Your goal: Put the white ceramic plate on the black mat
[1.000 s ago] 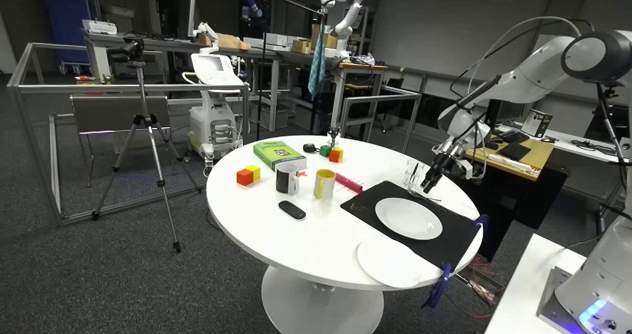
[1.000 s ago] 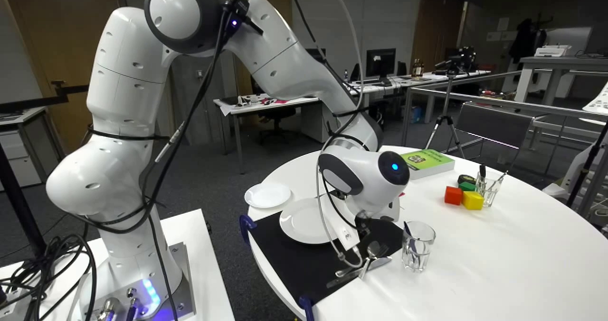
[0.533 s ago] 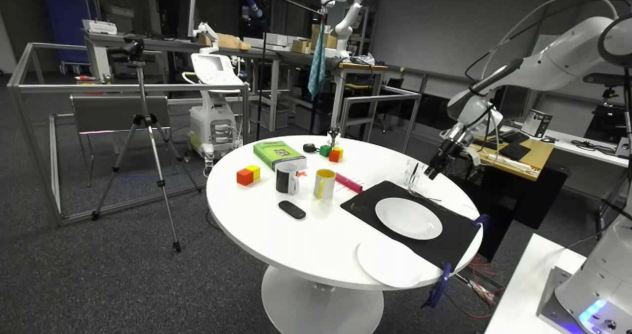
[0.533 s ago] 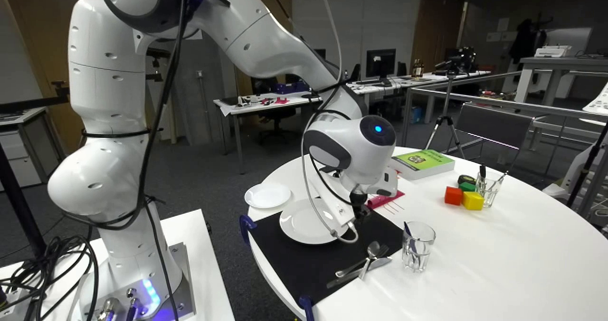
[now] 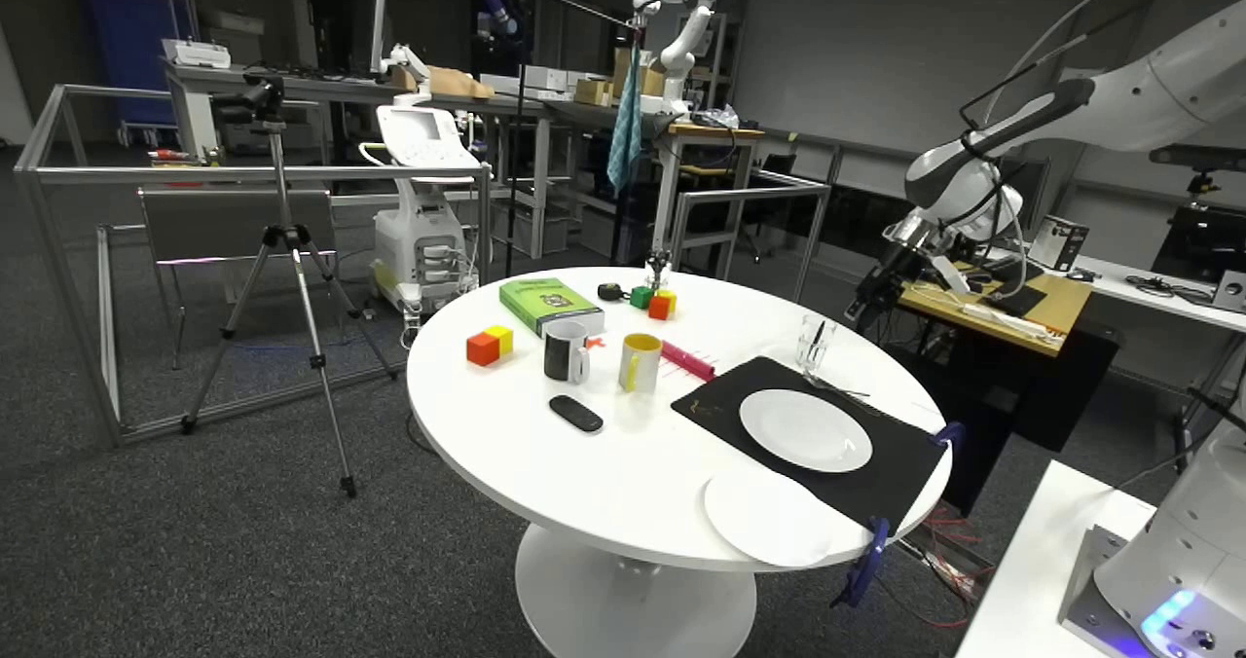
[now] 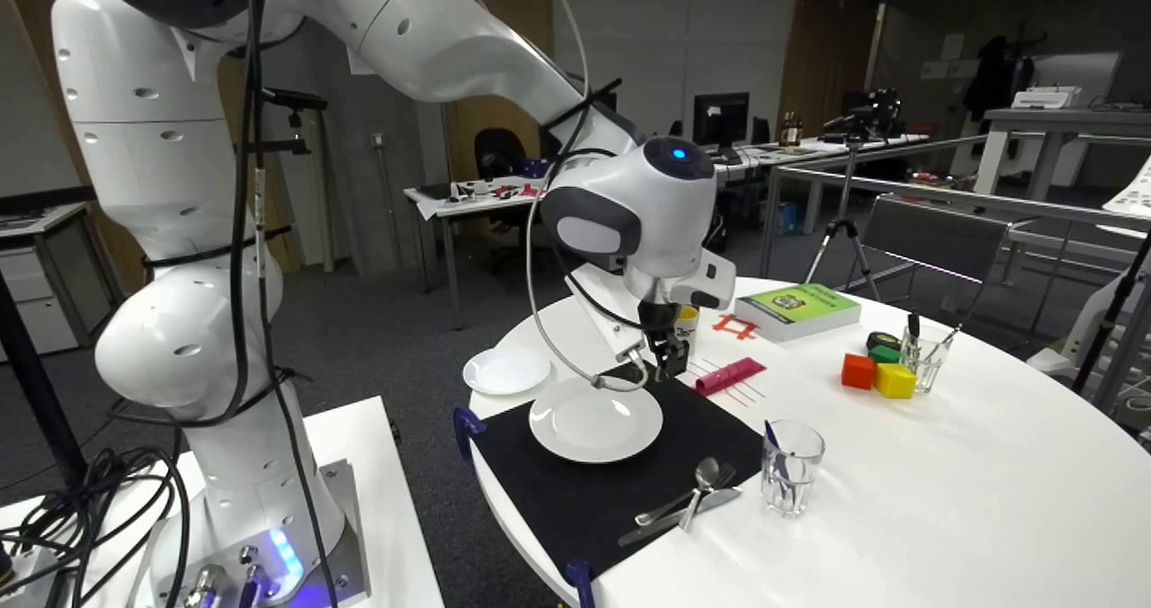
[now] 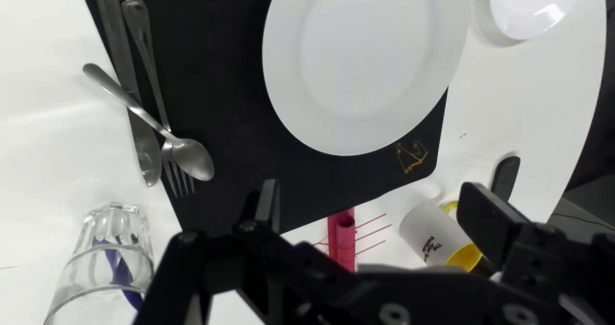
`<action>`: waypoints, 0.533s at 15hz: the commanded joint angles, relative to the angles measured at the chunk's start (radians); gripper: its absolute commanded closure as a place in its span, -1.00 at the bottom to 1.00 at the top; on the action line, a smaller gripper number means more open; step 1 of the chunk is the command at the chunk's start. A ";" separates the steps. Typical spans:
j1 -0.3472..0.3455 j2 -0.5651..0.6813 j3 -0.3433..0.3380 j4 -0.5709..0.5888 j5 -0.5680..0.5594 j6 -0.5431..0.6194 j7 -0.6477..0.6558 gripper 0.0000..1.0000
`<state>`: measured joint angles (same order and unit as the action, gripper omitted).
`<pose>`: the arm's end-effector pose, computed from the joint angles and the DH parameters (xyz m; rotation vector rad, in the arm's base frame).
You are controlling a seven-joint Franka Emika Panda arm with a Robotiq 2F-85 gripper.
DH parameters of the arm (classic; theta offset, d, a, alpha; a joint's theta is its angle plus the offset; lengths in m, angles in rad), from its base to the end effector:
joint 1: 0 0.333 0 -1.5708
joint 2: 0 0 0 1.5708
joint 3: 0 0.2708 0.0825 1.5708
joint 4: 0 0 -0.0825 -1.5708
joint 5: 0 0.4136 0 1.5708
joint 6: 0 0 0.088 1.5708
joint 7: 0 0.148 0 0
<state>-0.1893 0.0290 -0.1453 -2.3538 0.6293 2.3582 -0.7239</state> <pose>0.5038 -0.1494 0.2134 -2.7436 0.0948 -0.2763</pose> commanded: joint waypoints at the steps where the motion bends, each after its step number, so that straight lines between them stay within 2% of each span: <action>1: 0.034 -0.131 0.013 -0.062 -0.113 0.024 0.163 -1.00; 8: 0.094 -0.184 0.063 -0.029 -0.421 -0.023 0.487 -1.00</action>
<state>-0.1147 -0.1227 -0.0987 -2.3785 0.3016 2.3539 -0.3396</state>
